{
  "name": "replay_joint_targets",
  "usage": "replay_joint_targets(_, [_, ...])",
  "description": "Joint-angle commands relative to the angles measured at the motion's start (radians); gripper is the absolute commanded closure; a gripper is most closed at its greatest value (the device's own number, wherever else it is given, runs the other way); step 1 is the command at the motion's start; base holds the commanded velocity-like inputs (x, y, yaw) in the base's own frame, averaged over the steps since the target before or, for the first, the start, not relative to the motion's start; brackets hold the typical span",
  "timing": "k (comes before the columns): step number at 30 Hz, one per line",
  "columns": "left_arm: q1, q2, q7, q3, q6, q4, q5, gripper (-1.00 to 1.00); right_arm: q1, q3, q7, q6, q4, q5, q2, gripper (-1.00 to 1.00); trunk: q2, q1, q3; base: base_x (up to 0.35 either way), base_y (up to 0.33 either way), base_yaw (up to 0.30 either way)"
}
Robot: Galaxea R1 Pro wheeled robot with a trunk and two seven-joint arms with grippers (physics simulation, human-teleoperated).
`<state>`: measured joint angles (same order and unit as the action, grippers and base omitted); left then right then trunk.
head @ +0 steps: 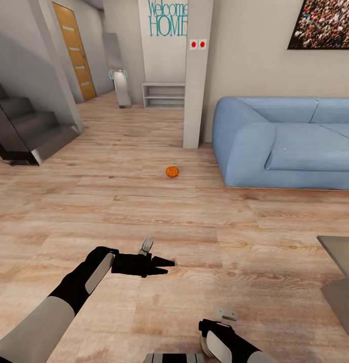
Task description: Place each of the two pumpkins and all three candles from the living room inside a cabinet in the living room (use any cabinet), then make sure every cabinet is closed, and position the cauldron so it is next to a table in the living room.
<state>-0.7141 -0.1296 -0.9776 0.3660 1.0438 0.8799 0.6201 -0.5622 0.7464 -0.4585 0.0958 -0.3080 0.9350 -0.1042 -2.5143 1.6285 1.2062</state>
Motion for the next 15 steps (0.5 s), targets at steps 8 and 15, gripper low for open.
replay_joint_targets(8, [-0.001,-0.002,-0.005,0.002,0.003,0.0,0.001,-1.0,-0.002,0.007,0.014,0.012,-0.003,0.001,0.011,-1.0,0.0,0.0,0.001,0.0,0.0,0.0])
replay_joint_targets(15, [-0.001,-0.006,-0.007,0.001,0.003,0.0,0.001,-1.0,-0.002,0.007,0.085,0.013,-0.002,0.002,0.028,-1.0,-0.001,0.001,0.012,0.0,0.0,0.0])
